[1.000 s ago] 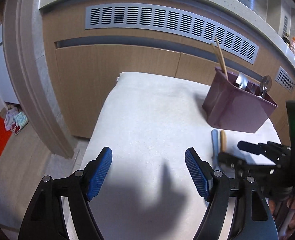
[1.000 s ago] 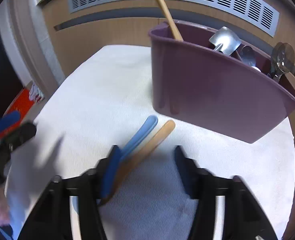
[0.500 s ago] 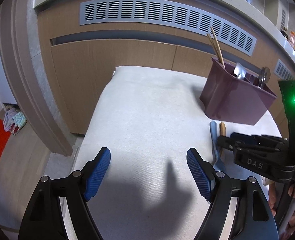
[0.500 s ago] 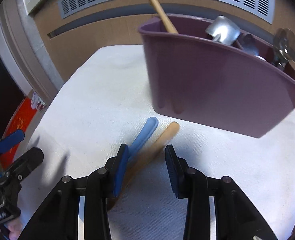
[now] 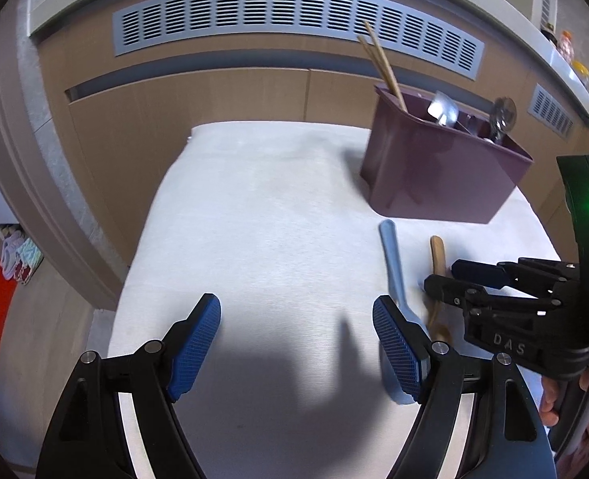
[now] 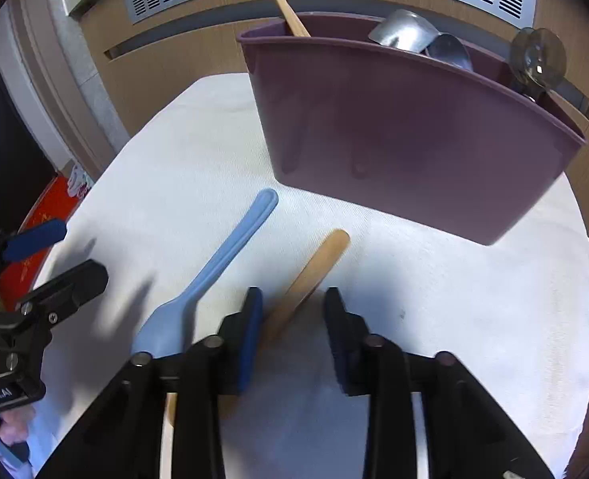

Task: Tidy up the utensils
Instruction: 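Grasp the wooden spoon with the right tool while the left grasps the blue plastic spoon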

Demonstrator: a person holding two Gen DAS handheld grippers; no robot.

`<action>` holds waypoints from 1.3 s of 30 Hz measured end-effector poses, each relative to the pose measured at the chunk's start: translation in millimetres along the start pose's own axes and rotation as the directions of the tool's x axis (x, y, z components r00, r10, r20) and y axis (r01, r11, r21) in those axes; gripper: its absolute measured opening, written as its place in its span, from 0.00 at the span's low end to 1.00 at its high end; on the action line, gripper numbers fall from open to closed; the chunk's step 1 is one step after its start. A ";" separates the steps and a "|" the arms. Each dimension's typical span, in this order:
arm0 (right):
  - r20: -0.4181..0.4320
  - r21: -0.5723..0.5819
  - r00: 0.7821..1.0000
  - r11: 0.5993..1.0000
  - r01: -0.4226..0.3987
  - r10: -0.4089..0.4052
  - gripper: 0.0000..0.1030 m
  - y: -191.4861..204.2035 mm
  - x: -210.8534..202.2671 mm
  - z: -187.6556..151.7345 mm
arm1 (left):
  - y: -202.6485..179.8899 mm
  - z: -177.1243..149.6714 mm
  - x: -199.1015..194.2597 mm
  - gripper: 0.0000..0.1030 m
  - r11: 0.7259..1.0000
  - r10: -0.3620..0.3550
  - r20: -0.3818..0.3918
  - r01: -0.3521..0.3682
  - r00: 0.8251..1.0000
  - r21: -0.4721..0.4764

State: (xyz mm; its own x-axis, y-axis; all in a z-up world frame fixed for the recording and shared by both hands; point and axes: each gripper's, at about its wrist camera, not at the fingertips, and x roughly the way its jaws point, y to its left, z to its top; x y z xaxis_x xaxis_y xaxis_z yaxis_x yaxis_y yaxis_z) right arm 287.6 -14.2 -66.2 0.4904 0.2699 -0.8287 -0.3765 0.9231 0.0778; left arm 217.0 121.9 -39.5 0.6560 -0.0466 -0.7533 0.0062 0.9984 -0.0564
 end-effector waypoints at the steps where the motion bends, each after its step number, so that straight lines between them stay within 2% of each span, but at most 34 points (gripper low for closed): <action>1: 0.004 -0.006 1.000 1.000 -0.009 0.009 0.19 -2.6 -1.6 -2.5 | -3.7 0.4 0.5 0.77 1.000 -0.006 -0.004 0.006 1.000 0.010; 4: -0.001 -0.035 1.000 0.999 -0.012 0.012 0.15 -11.7 -7.2 -10.7 | -11.4 1.2 1.4 0.77 0.999 -0.010 -0.014 0.010 1.000 0.031; 9: 0.000 -0.057 0.999 0.998 0.039 -0.039 0.15 -35.6 -19.8 -30.2 | -21.0 2.4 6.4 0.77 0.998 -0.024 -0.035 0.026 0.999 0.054; 17: 0.032 -0.055 0.998 0.997 0.053 -0.051 0.15 -62.6 -37.5 -54.9 | -42.1 11.1 36.8 0.76 0.989 -0.107 -0.128 0.119 0.986 0.085; 19: 0.040 -0.051 0.998 0.998 0.042 -0.040 0.15 -65.6 -38.9 -56.8 | -46.0 14.7 47.2 0.71 0.985 -0.126 -0.156 0.142 0.980 0.097; 21: 0.044 -0.044 0.999 0.999 0.029 -0.027 0.15 -71.7 -41.8 -59.4 | -49.1 21.0 61.4 0.57 0.982 -0.125 -0.201 0.149 0.972 0.112; 23: 0.052 -0.048 0.998 0.998 0.033 -0.030 0.15 -71.9 -42.3 -58.7 | -54.1 30.0 69.0 0.56 0.978 -0.109 -0.213 0.143 0.971 0.152; 28: 0.065 -0.055 0.997 0.998 0.034 -0.030 0.17 -73.9 -45.3 -59.9 | -65.6 50.7 85.3 0.41 0.968 -0.096 -0.288 0.156 0.953 0.195; 31: 0.073 -0.055 0.997 0.998 0.020 -0.016 0.18 -76.0 -46.8 -53.9 | -79.3 54.9 89.0 0.23 0.958 -0.078 -0.310 0.158 0.948 0.240; 32: 0.075 -0.055 0.997 0.998 0.007 -0.003 0.18 -76.0 -46.1 -50.5 | -82.8 54.7 88.5 0.15 0.955 -0.076 -0.312 0.159 0.947 0.250; 36: 0.049 -0.049 0.999 0.999 -0.019 0.022 0.19 -71.7 -34.6 -36.1 | -95.2 40.4 77.6 0.11 0.947 -0.126 -0.329 0.212 0.936 0.241; 39: 0.024 -0.053 1.000 0.999 -0.011 0.013 0.19 -67.1 -24.6 -28.7 | -99.0 28.4 67.5 0.11 0.940 -0.133 -0.336 0.226 0.933 0.257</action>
State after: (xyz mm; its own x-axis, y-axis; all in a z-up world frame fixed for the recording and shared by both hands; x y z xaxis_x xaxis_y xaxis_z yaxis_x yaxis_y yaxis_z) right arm 278.2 -90.5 -67.0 0.5043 0.2881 -0.8140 -0.4236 0.9040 0.0576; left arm 282.1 20.8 -66.1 0.3573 -0.1866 -0.9151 0.3478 0.9360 -0.0551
